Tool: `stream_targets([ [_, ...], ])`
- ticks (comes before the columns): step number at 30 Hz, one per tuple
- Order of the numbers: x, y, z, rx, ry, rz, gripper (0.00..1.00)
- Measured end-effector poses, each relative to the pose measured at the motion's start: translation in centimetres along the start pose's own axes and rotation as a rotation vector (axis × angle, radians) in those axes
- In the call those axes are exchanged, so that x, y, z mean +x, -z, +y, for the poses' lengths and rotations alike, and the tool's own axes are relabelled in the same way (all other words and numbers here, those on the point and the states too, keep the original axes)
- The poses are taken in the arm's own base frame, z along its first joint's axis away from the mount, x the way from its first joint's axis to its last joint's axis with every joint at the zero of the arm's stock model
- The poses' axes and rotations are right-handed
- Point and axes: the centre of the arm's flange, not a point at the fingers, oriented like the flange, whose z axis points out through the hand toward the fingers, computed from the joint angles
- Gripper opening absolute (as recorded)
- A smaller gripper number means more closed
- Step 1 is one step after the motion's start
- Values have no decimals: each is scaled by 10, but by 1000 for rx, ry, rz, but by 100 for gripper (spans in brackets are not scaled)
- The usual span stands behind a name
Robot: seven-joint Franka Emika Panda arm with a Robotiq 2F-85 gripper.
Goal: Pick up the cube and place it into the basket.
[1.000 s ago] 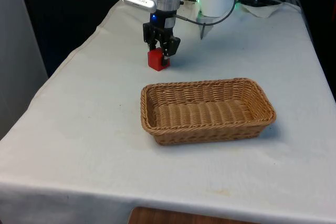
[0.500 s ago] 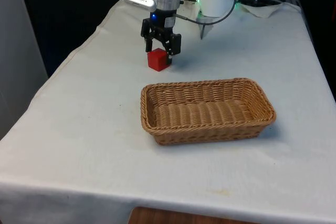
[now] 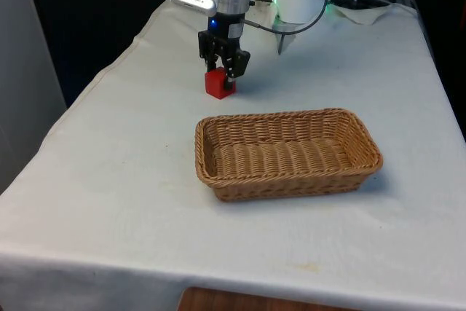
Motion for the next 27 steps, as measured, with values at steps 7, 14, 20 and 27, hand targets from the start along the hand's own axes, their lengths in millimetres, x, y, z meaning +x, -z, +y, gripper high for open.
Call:
stream_targets([
  [7,0,0,0,0,0,0,3],
  [14,0,0,0,0,0,0,3],
  [20,0,0,0,0,0,0,3],
  [27,0,0,0,1,0,1,3],
])
